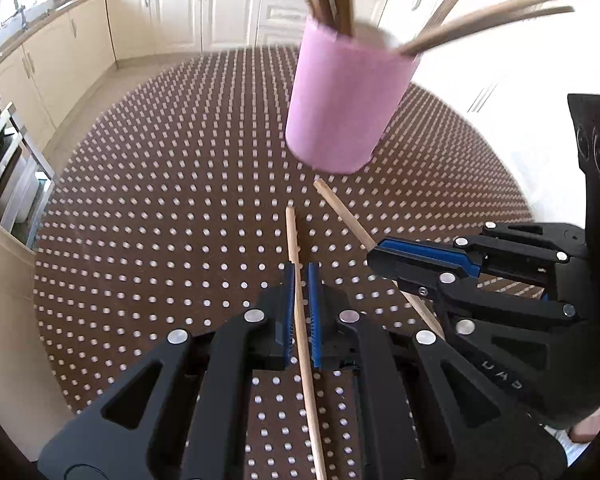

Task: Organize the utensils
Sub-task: 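Grasp the last chopstick with the left gripper while the right gripper holds its chopstick, then lift both held chopsticks upright and lower them into the pink cup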

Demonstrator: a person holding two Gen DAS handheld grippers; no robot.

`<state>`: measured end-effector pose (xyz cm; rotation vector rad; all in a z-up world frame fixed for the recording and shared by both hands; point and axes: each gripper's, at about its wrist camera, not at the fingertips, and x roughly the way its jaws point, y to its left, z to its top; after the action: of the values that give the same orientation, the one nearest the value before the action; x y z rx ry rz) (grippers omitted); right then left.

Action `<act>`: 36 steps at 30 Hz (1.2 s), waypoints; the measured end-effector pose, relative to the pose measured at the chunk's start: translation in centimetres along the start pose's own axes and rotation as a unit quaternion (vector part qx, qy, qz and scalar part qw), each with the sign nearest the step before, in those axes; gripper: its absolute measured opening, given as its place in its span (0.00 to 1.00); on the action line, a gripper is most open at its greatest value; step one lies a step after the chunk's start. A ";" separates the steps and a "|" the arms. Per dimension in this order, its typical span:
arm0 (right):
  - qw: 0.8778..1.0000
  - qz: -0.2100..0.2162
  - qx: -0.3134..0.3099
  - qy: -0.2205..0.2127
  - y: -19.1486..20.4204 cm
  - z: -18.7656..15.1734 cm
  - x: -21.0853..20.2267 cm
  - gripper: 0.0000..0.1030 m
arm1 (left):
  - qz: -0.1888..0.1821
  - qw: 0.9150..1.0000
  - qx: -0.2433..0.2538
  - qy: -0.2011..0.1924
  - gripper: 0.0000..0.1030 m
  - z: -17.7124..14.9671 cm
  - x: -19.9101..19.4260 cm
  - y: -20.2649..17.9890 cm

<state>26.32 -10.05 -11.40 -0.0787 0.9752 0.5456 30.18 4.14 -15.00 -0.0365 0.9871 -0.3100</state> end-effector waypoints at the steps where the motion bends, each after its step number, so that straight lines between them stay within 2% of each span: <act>1: 1.000 0.002 0.000 -0.009 0.0 0.0 -0.8 0.05 | -0.002 1.000 0.001 -0.010 0.06 0.0 -0.9 -0.1; 4: 0.999 0.021 0.004 -0.049 0.6 0.1 -3.6 0.05 | -0.009 0.999 0.009 -0.041 0.06 -0.1 -3.6 -0.5; 6: 0.998 0.017 0.003 -0.061 0.9 0.0 -4.6 0.05 | -0.001 0.999 0.017 -0.033 0.06 -0.1 -4.0 -0.8; 11: 0.999 0.005 0.007 -0.039 1.2 -0.7 -4.1 0.05 | 0.006 1.000 0.009 0.005 0.07 -0.7 -3.1 -0.8; 12: 0.999 0.003 0.009 -0.035 1.1 -0.9 -3.8 0.05 | 0.010 1.000 0.011 0.011 0.13 -0.8 -2.8 -1.2; 13: 0.999 0.002 0.013 -0.029 1.0 -1.1 -3.4 0.05 | 0.016 1.000 0.012 0.020 0.31 -0.9 -2.5 -1.2; 15: 0.999 -0.003 0.022 -0.024 0.7 -1.5 -3.0 0.05 | 0.031 0.999 0.004 0.026 0.45 -1.1 -2.0 -0.8; 20: 0.999 0.000 0.034 -0.014 -0.6 -1.9 -2.2 0.05 | 0.037 0.998 -0.003 0.048 0.45 -1.3 -0.1 0.1; 21: 0.999 0.001 0.037 -0.014 -0.8 -1.8 -2.1 0.05 | 0.039 0.998 -0.004 0.052 0.42 -1.2 0.4 0.1; 22: 0.999 0.002 0.039 -0.013 -1.0 -1.8 -2.0 0.05 | 0.038 0.998 -0.004 0.059 0.33 -1.1 1.0 0.1; 26: 0.999 0.005 0.041 -0.010 -1.4 -1.8 -1.5 0.05 | 0.053 0.996 0.004 0.066 0.26 -0.9 2.0 -0.5; 27: 0.999 0.006 0.042 -0.010 -1.6 -1.8 -1.4 0.05 | 0.058 0.996 0.009 0.067 0.22 -0.9 2.1 -0.7; 28: 0.999 0.007 0.043 -0.011 -1.7 -1.8 -1.4 0.05 | 0.063 0.996 0.012 0.066 0.14 -0.8 2.1 -0.7; 30: 0.999 0.010 0.045 -0.016 -1.7 -1.7 -1.4 0.05 | 0.055 0.997 0.006 0.060 0.06 -0.8 2.0 -0.7; 33: 0.998 0.025 0.045 -0.026 -1.6 -1.6 -1.8 0.05 | 0.033 0.999 -0.007 0.038 0.05 -0.9 1.1 -0.5; 36: 0.998 0.035 0.040 -0.039 -1.1 -1.7 -2.7 0.05 | 0.014 1.000 -0.007 0.002 0.05 -1.2 -2.2 -0.5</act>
<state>24.33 -12.58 -10.39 0.0480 0.9247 0.5695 27.99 4.42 -13.82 -0.0343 0.9927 -0.2784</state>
